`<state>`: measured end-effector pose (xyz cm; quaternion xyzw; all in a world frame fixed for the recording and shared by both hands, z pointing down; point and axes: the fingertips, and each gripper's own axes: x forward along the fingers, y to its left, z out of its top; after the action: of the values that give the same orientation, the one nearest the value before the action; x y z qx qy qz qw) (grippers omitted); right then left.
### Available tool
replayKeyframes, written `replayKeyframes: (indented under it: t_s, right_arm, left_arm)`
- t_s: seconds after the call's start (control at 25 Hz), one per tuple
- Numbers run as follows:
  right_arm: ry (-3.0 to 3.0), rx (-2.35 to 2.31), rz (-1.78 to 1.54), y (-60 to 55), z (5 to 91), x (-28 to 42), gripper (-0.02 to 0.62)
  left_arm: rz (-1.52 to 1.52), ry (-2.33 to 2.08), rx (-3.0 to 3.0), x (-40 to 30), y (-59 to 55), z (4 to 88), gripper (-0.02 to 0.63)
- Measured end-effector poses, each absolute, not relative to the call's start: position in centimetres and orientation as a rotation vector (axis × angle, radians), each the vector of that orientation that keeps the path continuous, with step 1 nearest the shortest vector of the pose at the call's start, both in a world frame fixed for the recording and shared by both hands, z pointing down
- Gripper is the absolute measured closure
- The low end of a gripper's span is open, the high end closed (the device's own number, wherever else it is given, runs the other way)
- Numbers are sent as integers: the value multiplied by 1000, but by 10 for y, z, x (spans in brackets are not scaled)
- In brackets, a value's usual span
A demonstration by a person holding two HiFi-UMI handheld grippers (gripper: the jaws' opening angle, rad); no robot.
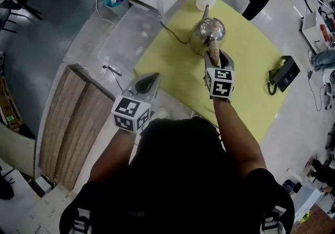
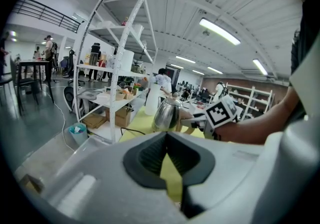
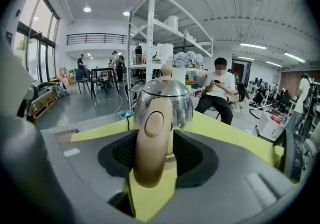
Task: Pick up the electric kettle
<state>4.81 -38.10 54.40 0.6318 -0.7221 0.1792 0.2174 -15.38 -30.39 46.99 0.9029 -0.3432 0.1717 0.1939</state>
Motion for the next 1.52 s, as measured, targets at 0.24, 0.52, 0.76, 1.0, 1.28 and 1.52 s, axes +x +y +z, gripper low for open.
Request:
replayKeyframes:
  t_s: [0.24, 0.52, 0.76, 1.0, 1.28, 1.52]
  right_arm:
    - [-2022, 1685, 519, -382, 551, 61, 434]
    - [-2089, 1597, 479, -388, 551, 63, 442]
    - [-2132, 1537, 462, -390, 552, 66, 440]
    - [-2151, 1531, 468, -389, 553, 69, 454]
    - [-2184, 1549, 461, -390, 553, 71, 457]
    - [-2191, 1538, 457, -389, 554, 71, 459]
  left_arm:
    - [498, -937, 2533, -142, -302, 474, 604]
    - [508, -940, 2518, -132, -305, 478, 604]
    - [514, -954, 2497, -126, -305, 482, 604]
    - [482, -971, 2516, -115, -305, 474, 604]
    - [489, -1009, 2500, -116, -306, 474, 604]
    - [478, -1021, 2492, -113, -308, 471, 604]
